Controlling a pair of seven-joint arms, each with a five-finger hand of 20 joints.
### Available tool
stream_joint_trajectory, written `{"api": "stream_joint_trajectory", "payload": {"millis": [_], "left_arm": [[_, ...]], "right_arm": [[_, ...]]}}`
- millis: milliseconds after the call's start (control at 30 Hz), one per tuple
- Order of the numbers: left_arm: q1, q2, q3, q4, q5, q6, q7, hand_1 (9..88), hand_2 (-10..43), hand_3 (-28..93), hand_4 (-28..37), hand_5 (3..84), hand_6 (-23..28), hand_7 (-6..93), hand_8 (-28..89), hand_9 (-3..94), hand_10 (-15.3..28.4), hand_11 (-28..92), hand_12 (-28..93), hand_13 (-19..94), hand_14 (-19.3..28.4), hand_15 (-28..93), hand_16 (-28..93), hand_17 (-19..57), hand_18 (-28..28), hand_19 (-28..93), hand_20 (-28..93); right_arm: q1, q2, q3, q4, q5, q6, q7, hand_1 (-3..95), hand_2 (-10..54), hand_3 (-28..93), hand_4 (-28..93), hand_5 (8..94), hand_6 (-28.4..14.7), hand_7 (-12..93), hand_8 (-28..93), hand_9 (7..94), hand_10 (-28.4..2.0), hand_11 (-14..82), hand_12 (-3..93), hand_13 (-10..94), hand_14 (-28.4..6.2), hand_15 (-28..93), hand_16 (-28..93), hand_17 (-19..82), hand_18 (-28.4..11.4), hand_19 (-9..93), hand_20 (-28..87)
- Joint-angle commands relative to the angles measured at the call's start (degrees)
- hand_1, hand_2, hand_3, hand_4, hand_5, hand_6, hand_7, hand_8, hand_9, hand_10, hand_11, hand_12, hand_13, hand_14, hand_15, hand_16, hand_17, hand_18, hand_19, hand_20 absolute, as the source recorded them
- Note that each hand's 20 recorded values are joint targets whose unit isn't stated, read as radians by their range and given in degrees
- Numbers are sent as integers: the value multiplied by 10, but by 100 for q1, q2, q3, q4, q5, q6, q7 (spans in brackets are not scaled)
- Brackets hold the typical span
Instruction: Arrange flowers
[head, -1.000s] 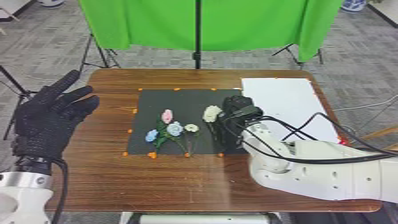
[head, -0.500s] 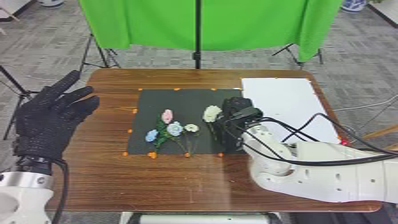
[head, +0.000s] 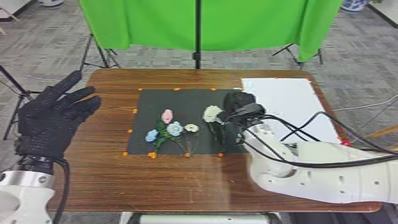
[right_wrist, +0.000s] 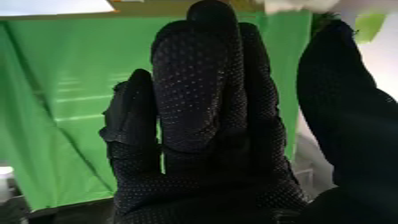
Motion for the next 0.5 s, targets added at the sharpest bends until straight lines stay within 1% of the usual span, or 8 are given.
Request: {"api": "stream_joint_trajectory", "payload": {"millis": [33, 100, 200, 267, 300, 367, 433, 500], "left_arm": [[351, -54, -17, -9, 38, 67, 135, 226, 77, 785, -246, 361, 91, 148, -100, 341, 210, 317, 121, 266, 284, 623, -122, -51, 257, 619, 259], [477, -46, -48, -8, 32, 92, 223, 226, 77, 785, -247, 361, 91, 147, -100, 341, 211, 317, 120, 266, 284, 623, -122, -51, 257, 619, 258], [658, -52, -71, 38, -5, 233, 296, 224, 76, 782, -250, 361, 90, 148, -100, 341, 210, 316, 120, 262, 284, 619, -123, -52, 258, 617, 258], [827, -86, -148, 37, 9, 181, 415, 221, 76, 780, -253, 362, 88, 147, -100, 339, 208, 311, 119, 259, 284, 614, -124, -55, 259, 610, 255], [851, -114, -163, 41, 84, 187, 363, 219, 76, 779, -255, 363, 87, 147, -100, 339, 208, 310, 119, 257, 284, 613, -123, -57, 259, 607, 254], [886, -133, -171, 45, 196, 270, 332, 215, 75, 779, -260, 366, 84, 145, -100, 339, 206, 306, 118, 255, 284, 606, -123, -62, 258, 597, 250], [991, -124, -195, 31, 82, 237, 508, 211, 74, 780, -265, 370, 81, 142, -99, 338, 204, 302, 118, 252, 284, 598, -122, -67, 257, 587, 246], [1001, -169, -222, 18, 146, 237, 487, 205, 72, 779, -268, 373, 78, 138, -100, 336, 204, 299, 119, 249, 284, 593, -120, -72, 254, 579, 243]], "right_arm": [[-1580, 827, 2080, -898, 624, 306, -390, 340, -95, 770, -283, 711, 2, 182, -131, 796, -108, 257, 161, 801, -49, 593, 168, 424, -190, 931, 201], [-2021, 1046, 2614, -1202, 1485, 975, -679, 324, -77, 775, -282, 698, -3, 177, -128, 775, -113, 248, 158, 774, -60, 581, 163, 400, -191, 909, 174], [-2763, 1279, 3528, -1465, 1932, 1300, -955, 323, -56, 775, -279, 695, -8, 176, -128, 766, -118, 242, 154, 752, -75, 563, 155, 379, -191, 888, 151], [-3390, 1349, 4384, -1633, 2515, 1373, -1371, 323, -54, 776, -278, 694, -10, 175, -128, 763, -119, 239, 153, 743, -80, 558, 152, 367, -193, 878, 143], [-3713, 1393, 4809, -1718, 2775, 1393, -1498, 322, -52, 775, -278, 691, -10, 175, -128, 761, -120, 237, 152, 738, -81, 558, 151, 363, -193, 874, 139], [-4301, 1496, 5613, -1807, 3646, 1414, -2191, 316, -46, 772, -278, 684, -11, 175, -128, 752, -121, 233, 151, 729, -83, 554, 148, 348, -194, 861, 130], [-4741, 1544, 6261, -1857, 4708, 1475, -2796, 303, -31, 772, -278, 664, -9, 178, -130, 732, -123, 226, 149, 701, -92, 542, 141, 313, -188, 817, 111], [-5250, 1577, 6880, -1851, 6110, 1449, -3831, 296, -14, 779, -278, 651, -10, 179, -132, 715, -125, 216, 145, 681, -97, 521, 130, 287, -183, 780, 98]]}}
